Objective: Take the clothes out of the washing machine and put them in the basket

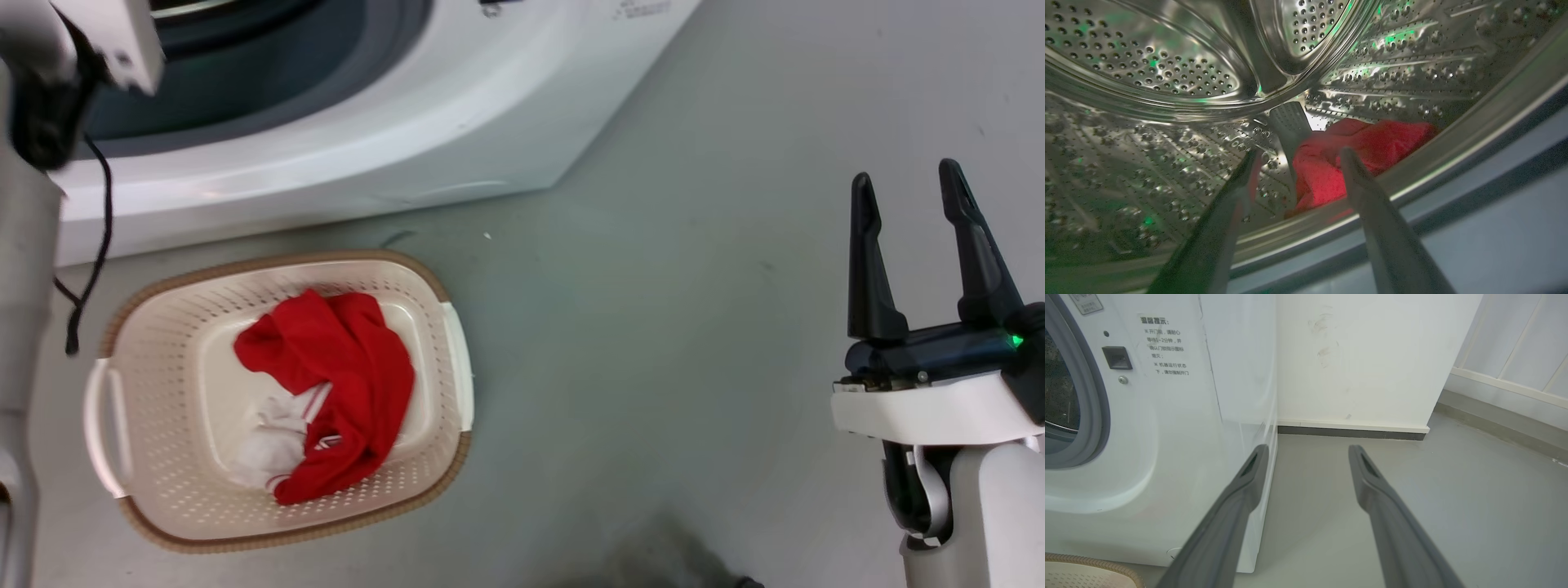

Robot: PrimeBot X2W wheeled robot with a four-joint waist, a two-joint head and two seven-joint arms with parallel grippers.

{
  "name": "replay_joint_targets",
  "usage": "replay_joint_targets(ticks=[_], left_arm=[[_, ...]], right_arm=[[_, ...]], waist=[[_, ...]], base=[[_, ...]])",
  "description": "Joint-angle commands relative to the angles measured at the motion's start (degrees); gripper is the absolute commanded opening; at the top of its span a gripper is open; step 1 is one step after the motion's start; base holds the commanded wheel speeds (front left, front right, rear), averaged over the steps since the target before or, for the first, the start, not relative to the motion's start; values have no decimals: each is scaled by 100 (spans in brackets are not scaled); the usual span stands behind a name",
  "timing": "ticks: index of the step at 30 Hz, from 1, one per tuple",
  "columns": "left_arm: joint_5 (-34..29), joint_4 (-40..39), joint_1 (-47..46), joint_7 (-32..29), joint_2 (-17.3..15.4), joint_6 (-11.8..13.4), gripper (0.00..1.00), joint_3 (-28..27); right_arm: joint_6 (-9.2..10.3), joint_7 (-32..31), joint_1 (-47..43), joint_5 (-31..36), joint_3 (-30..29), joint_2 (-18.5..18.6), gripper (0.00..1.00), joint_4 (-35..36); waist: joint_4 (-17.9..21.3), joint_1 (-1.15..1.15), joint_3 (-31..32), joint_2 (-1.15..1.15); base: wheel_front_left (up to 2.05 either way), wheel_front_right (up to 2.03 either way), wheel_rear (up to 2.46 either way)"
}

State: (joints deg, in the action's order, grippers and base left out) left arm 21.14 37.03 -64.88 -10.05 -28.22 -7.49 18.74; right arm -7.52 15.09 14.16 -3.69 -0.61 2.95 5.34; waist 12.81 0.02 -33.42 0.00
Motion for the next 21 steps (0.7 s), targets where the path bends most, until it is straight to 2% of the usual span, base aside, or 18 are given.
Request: replay_joint_targets(ticks=[1, 7, 21], left_arm=[[236, 153, -312, -178, -43, 11, 100, 42], [654, 730, -1256, -817, -265, 10, 100, 226], [521, 1835, -2462, -1435, -496, 121, 100, 421]], right_arm=[[6, 11, 119, -61, 58, -14, 100, 32], [6, 12, 290, -301, 244, -14, 100, 72], [6, 12, 321, -640, 619, -14, 100, 185]], waist=[[350, -2, -416, 0], [653, -2, -829, 0], [1224, -2, -1366, 0]], base=[[0, 0, 0], [0, 0, 0], [0, 0, 0]])
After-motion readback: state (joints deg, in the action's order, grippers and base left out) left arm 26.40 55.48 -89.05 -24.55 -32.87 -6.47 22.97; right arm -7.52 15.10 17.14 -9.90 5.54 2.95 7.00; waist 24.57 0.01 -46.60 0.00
